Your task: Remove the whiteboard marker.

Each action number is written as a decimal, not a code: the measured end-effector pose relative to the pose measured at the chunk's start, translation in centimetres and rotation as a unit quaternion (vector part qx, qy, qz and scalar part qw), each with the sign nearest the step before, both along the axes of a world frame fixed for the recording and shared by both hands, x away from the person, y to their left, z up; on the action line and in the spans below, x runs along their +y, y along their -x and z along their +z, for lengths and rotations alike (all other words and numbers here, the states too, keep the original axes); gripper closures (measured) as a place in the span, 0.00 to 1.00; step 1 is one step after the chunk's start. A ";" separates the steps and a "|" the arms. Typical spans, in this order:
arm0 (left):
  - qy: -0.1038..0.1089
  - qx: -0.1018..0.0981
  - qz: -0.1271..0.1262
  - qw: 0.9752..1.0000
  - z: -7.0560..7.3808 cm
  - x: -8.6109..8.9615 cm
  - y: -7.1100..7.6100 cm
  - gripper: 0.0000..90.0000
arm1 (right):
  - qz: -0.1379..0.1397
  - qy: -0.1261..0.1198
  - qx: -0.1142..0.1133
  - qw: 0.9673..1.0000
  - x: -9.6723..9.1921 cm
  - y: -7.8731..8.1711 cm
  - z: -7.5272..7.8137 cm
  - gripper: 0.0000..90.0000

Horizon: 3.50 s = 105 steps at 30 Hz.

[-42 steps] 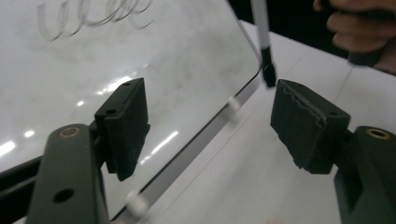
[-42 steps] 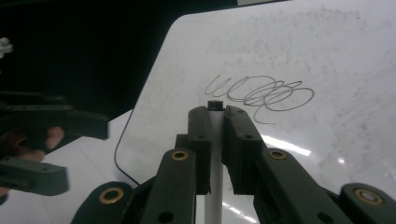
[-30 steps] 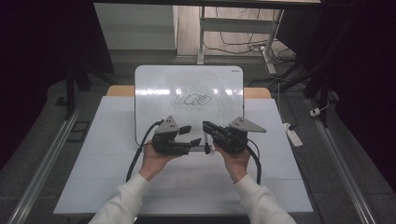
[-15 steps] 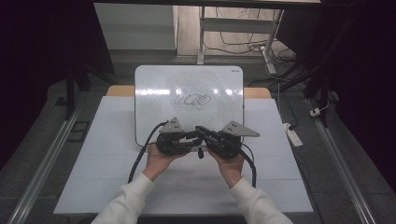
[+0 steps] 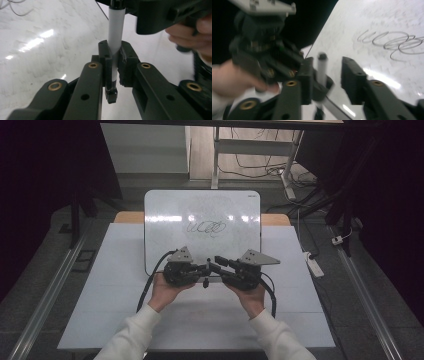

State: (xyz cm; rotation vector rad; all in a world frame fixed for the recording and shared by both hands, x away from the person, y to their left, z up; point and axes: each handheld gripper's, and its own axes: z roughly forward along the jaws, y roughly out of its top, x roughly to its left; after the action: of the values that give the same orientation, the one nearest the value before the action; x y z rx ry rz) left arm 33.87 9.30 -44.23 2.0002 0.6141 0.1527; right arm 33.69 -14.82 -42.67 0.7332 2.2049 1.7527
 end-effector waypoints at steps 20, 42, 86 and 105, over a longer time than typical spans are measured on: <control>0.005 0.035 -0.091 0.995 -0.2 0.7 -0.2 0.90 | 0.190 0.112 0.048 0.974 -1.3 -1.8 -3.3 0.51; 0.035 0.038 -0.143 0.988 -0.4 -0.2 -0.1 0.90 | 0.263 0.111 0.072 0.956 0.6 -1.5 -4.5 0.83; -0.036 0.000 0.185 0.982 -4.1 12.7 9.2 0.32 | 0.060 -0.003 0.043 0.997 -3.1 -2.7 -2.8 0.86; -0.052 0.004 0.228 0.972 -6.5 14.7 10.2 0.29 | 0.013 -0.024 0.017 0.999 -4.0 -3.5 -2.0 0.86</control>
State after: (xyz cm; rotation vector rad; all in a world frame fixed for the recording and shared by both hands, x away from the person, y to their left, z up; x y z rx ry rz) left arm 23.68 24.00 -50.74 1.9292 1.0845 0.4622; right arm 37.20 -18.79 -44.69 0.7542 2.2104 1.8244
